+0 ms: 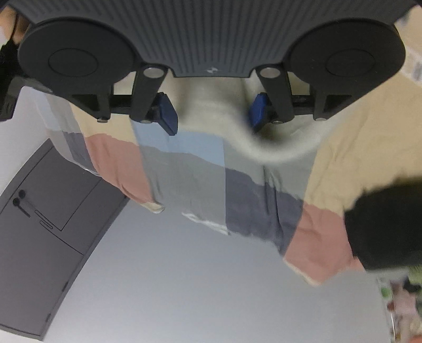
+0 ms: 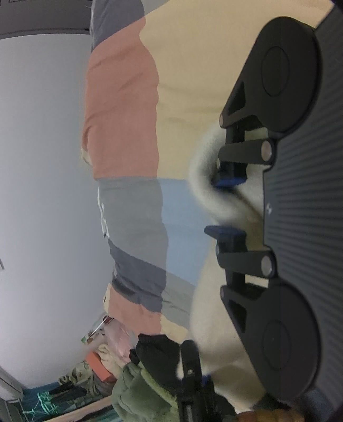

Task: Fold large clothes
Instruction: 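Lower the held sweater onto the bed with both grippers and open them, then grasp the striped sweater hem with the right gripper while the left gripper grasps another edge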

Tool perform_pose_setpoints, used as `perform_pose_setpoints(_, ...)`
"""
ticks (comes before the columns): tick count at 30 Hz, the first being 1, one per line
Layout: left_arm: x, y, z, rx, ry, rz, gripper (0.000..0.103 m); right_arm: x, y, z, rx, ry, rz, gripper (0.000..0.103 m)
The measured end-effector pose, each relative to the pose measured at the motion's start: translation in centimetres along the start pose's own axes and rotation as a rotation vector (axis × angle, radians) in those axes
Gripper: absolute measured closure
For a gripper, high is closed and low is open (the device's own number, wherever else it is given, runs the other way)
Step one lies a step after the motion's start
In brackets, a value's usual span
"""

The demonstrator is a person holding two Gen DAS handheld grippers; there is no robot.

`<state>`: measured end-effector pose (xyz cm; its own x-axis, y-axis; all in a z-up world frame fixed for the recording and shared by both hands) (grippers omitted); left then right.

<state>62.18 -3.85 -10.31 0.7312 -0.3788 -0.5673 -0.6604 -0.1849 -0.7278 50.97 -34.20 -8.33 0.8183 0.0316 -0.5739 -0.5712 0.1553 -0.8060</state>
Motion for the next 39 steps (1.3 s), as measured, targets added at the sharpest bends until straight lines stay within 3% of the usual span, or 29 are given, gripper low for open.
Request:
perform_pose_setpoints(2, -1.8, 0.6, -0.5, 0.007, -0.014, -0.011, 0.04, -1.2, 0.1, 0.5, 0.016, -0.009, -0.01, 0.048)
perform_pose_setpoints(4, -4.3, 1.2, -1.1, 0.013, -0.01, -0.014, 0.04, -2.9, 0.4, 1.3, 0.02, -0.017, -0.03, 0.043)
perform_pose_setpoints(12, -18.4, 4.5, -4.0, 0.045, -0.043, -0.086, 0.04, -13.2, 3.0, 6.5, -0.043, -0.028, -0.083, 0.043)
perform_pose_setpoints(22, -35.5, 12.0, -6.5, 0.06, -0.044, -0.152, 0.04, -28.9, 10.0, 10.4, -0.048, 0.004, -0.119, 0.043)
perform_pose_setpoints(30, -40.0, 18.7, -3.9, 0.088, -0.071, -0.096, 0.04, -35.8, 15.9, 9.6, 0.031, 0.059, -0.103, 0.042)
perform_pose_setpoints(31, -40.1, 19.5, -3.4, 0.087, -0.074, -0.086, 0.04, -36.1, 16.5, 9.3, 0.046, 0.074, -0.097, 0.033)
perform_pose_setpoints(32, -40.3, 20.2, -2.7, 0.078, -0.082, -0.078, 0.04, -36.3, 17.1, 9.0, 0.059, 0.084, -0.09, 0.023)
perform_pose_setpoints(33, -40.3, 20.8, -2.0, 0.065, -0.09, -0.064, 0.04, -36.4, 17.9, 8.7, 0.073, 0.091, -0.087, 0.02)
perform_pose_setpoints(39, -37.9, 22.6, 2.7, -0.001, -0.182, 0.021, 0.04, -34.3, 20.6, 6.8, 0.1, 0.181, -0.03, 0.02)
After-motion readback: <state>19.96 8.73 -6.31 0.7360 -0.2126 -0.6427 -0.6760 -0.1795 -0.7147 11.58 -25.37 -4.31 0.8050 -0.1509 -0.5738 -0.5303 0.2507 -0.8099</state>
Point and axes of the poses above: each gripper's, at about its wrist camera, not at the fingertips, and x roughly the way its jaws point, z to its left, y to its underside, the point moved 6 cm from there along x, roughly the way its jaws point, and after that the axes turned 1 degree about -y, right-handed, at the moved point
